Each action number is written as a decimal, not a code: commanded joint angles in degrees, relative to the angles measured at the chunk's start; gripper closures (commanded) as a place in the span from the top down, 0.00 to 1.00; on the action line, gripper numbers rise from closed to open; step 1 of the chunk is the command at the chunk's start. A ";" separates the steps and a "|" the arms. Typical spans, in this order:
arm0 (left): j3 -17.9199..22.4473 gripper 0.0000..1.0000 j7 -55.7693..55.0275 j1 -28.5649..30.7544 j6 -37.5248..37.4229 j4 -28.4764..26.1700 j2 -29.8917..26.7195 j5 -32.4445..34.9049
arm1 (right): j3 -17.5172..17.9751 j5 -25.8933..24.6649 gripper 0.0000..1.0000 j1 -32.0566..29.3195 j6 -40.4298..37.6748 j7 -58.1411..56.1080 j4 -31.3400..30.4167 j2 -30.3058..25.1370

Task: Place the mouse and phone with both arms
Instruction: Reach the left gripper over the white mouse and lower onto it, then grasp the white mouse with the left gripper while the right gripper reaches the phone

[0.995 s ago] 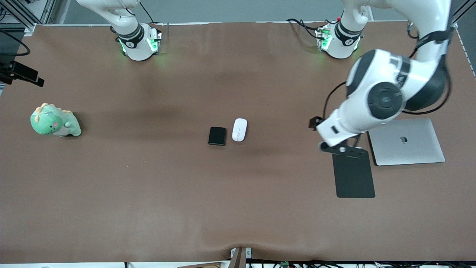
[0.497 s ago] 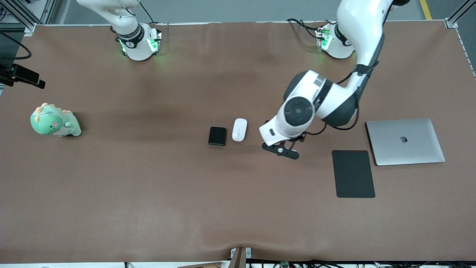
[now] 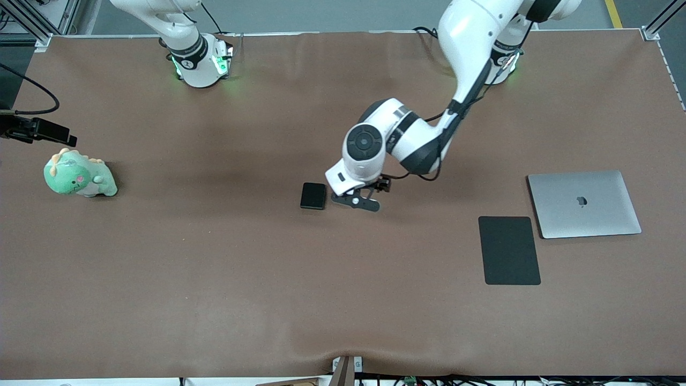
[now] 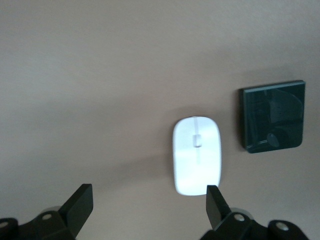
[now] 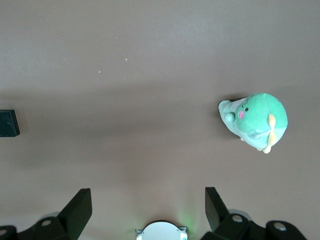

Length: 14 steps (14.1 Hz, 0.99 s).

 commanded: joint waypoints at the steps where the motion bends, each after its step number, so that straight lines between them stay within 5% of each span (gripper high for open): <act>1: 0.79 1.00 -2.54 -2.24 2.46 1.46 2.84 1.43 | 0.49 0.98 1.00 -0.72 0.70 -0.08 -0.10 -0.65; 7: 0.79 1.00 -3.15 -3.65 6.58 1.20 4.77 1.96 | 0.58 1.33 1.00 1.04 7.64 -0.08 -5.46 -0.65; 14: 0.79 1.00 -3.24 -3.74 7.56 0.76 7.50 2.05 | 0.58 1.33 1.00 2.97 16.94 -0.08 -19.60 0.66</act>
